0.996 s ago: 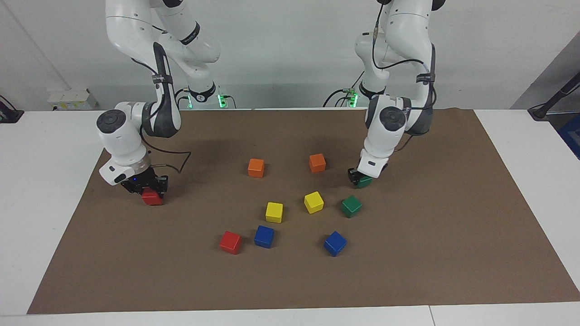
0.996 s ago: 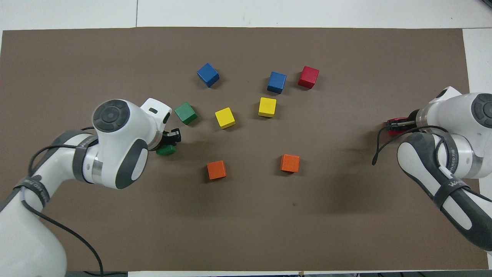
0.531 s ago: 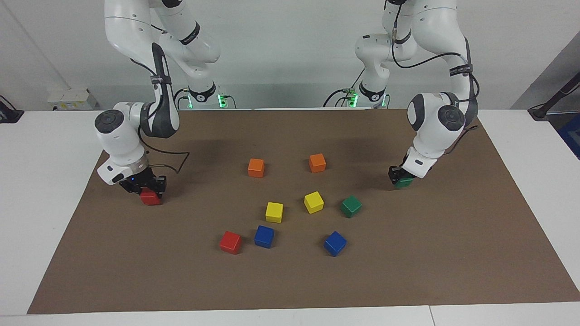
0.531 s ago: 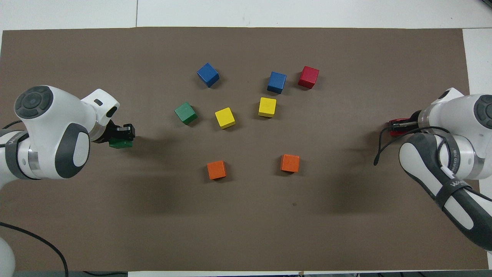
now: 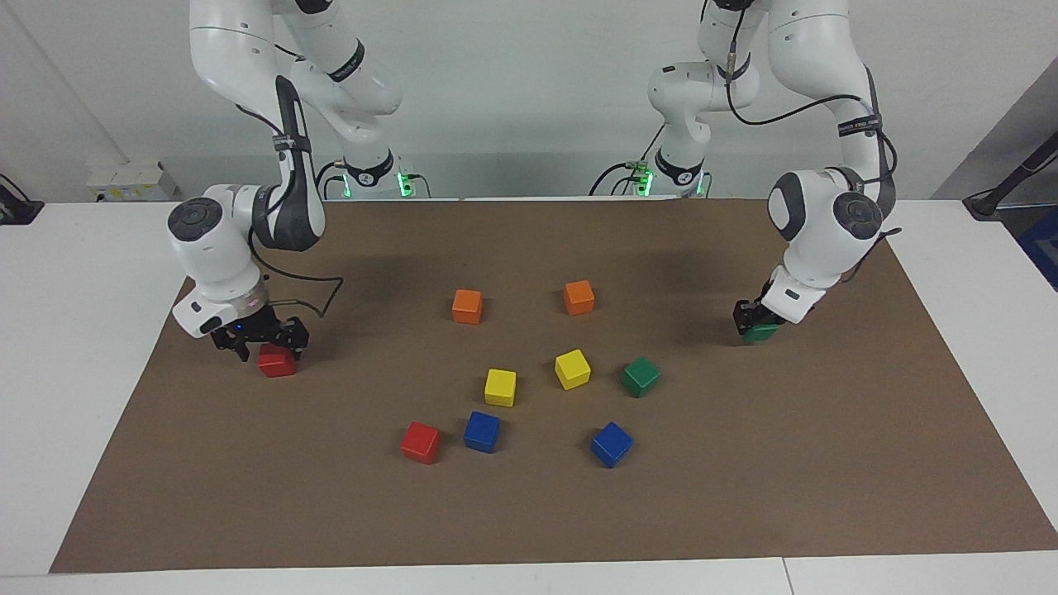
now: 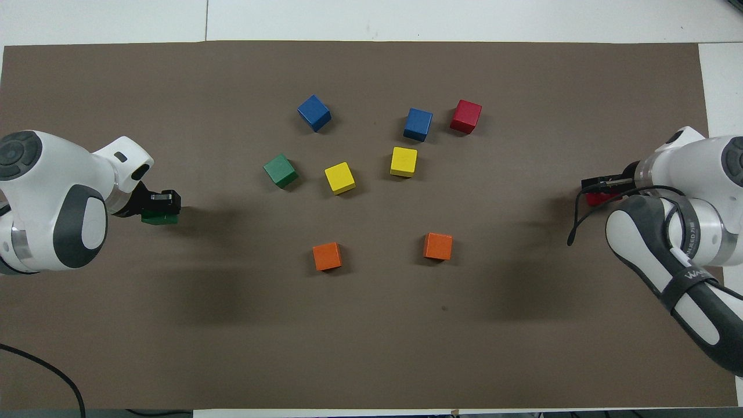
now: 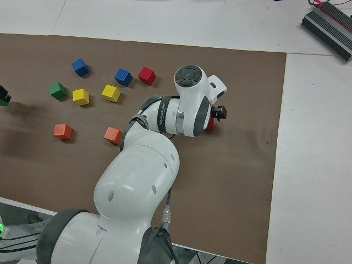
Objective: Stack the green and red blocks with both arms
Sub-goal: 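Reach the right gripper to the farther red block beside the blue block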
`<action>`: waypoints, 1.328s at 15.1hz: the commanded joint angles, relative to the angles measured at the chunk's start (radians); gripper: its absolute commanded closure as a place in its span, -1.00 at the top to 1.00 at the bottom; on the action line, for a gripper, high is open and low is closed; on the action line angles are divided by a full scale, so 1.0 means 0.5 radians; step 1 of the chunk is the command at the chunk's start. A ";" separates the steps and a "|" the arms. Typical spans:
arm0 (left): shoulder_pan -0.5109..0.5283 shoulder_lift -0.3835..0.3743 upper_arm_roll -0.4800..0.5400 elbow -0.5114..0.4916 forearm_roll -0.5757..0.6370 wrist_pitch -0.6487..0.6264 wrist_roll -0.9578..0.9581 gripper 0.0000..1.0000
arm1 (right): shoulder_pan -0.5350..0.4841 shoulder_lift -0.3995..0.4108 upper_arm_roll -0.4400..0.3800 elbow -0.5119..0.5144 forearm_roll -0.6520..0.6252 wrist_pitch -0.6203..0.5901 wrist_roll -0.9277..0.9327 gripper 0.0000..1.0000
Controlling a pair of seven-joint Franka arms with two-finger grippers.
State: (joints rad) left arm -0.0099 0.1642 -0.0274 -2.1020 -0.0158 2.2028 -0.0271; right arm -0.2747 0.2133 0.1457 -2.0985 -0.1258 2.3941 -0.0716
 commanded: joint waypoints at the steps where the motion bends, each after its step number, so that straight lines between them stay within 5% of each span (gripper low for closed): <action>1: 0.026 -0.015 -0.019 -0.042 0.041 0.021 0.042 -1.00 | 0.128 0.018 0.015 0.324 -0.009 -0.375 0.115 1.00; 3: 0.063 0.000 -0.019 -0.036 0.041 0.043 0.164 -1.00 | 0.300 0.119 0.012 0.616 -0.031 -0.606 0.482 1.00; 6: 0.081 0.034 -0.019 -0.039 0.041 0.101 0.189 -1.00 | 0.515 0.242 0.015 0.791 -0.009 -0.625 0.964 1.00; 14: 0.100 0.086 -0.019 -0.085 0.041 0.181 0.208 -1.00 | 0.890 0.938 0.003 1.671 -0.040 -0.692 1.609 1.00; 15: 0.097 0.086 -0.019 -0.103 0.041 0.202 0.208 -0.45 | 0.893 0.987 0.000 1.724 -0.043 -0.683 1.613 1.00; 16: 0.091 0.083 -0.019 -0.116 0.041 0.215 0.199 0.59 | 0.893 1.018 0.000 1.761 -0.064 -0.677 1.613 1.00; 17: 0.090 0.083 -0.019 -0.113 0.041 0.212 0.201 1.00 | 0.893 1.037 0.000 1.770 -0.077 -0.659 1.616 1.00; 20: 0.090 0.080 -0.022 -0.039 0.038 0.163 0.192 1.00 | 0.893 1.122 -0.003 1.816 -0.122 -0.640 1.616 1.00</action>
State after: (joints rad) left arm 0.0216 0.2129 -0.0279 -2.1330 -0.0158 2.2812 0.0654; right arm 0.1697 0.7201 0.1427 -1.2576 -0.1484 2.0895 0.7128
